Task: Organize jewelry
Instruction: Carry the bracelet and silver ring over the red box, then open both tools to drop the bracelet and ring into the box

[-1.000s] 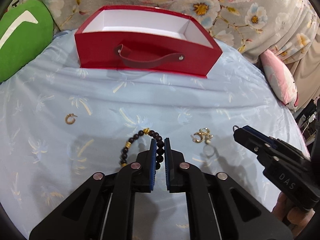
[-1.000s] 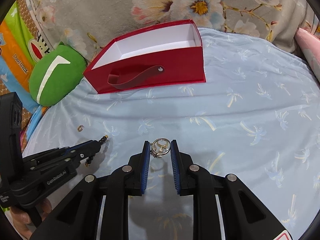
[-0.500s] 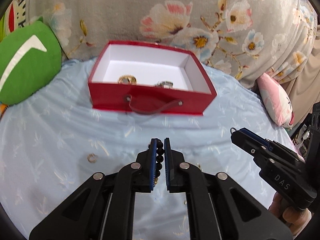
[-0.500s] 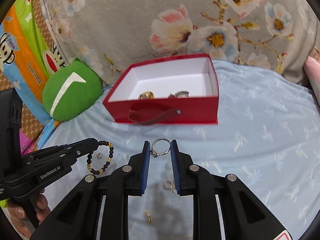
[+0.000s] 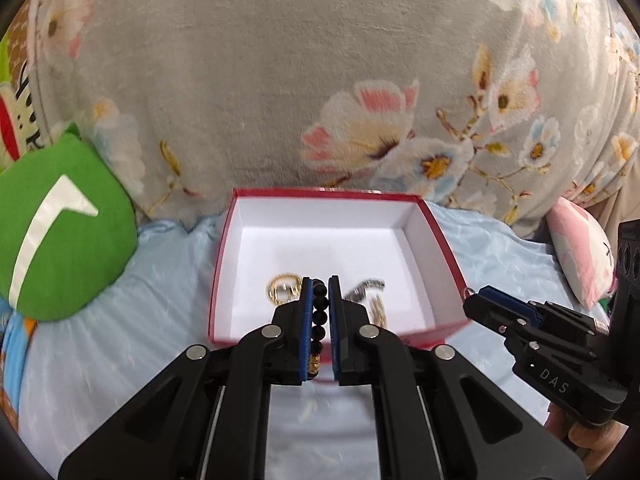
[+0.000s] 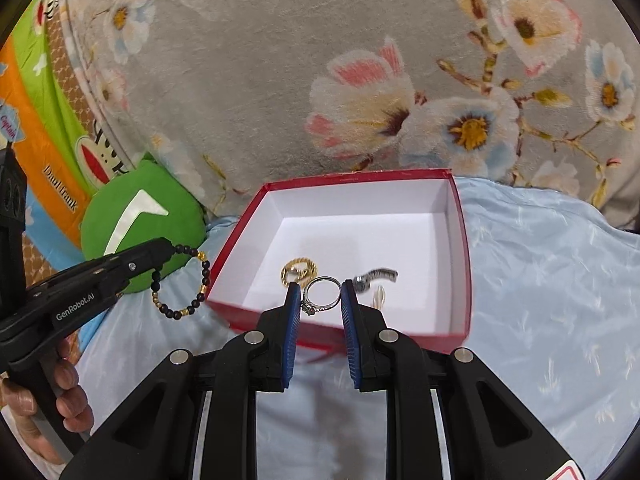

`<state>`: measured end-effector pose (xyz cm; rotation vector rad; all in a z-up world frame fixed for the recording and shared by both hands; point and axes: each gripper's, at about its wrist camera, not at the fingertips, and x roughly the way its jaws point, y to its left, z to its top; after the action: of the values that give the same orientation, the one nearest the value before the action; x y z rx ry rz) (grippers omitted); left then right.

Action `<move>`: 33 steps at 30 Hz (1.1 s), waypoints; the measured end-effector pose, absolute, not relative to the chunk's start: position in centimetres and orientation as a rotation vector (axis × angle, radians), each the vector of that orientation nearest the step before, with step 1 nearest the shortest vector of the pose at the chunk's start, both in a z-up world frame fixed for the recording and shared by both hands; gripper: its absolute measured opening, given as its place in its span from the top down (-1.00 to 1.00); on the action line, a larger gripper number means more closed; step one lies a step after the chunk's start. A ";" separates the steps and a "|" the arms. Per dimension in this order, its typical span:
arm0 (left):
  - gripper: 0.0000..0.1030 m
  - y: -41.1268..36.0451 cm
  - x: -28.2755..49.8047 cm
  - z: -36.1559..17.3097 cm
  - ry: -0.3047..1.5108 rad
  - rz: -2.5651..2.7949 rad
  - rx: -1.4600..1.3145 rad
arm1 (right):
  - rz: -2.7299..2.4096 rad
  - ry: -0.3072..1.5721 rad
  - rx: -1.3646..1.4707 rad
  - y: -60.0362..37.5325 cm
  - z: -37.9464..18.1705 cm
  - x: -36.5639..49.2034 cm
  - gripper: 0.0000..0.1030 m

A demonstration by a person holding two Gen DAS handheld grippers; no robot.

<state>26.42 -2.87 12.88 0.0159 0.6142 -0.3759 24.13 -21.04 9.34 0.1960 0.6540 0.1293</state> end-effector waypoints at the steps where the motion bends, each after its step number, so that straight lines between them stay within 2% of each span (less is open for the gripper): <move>1: 0.87 -3.1 27.4 13.0 0.609 -0.369 0.021 | 0.129 0.663 0.195 -21.2 9.2 25.6 0.63; 15: 0.87 -7.4 42.3 9.3 0.650 -0.281 0.079 | 0.068 0.776 0.210 -24.0 4.8 40.4 0.63; 33: 0.84 -8.0 47.3 4.5 0.722 -0.210 0.102 | 0.020 0.814 0.148 -23.7 1.7 43.6 0.61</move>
<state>47.34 -8.00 4.52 0.1019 0.7219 -0.2100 43.58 -23.70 1.67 0.1477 0.8135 0.0199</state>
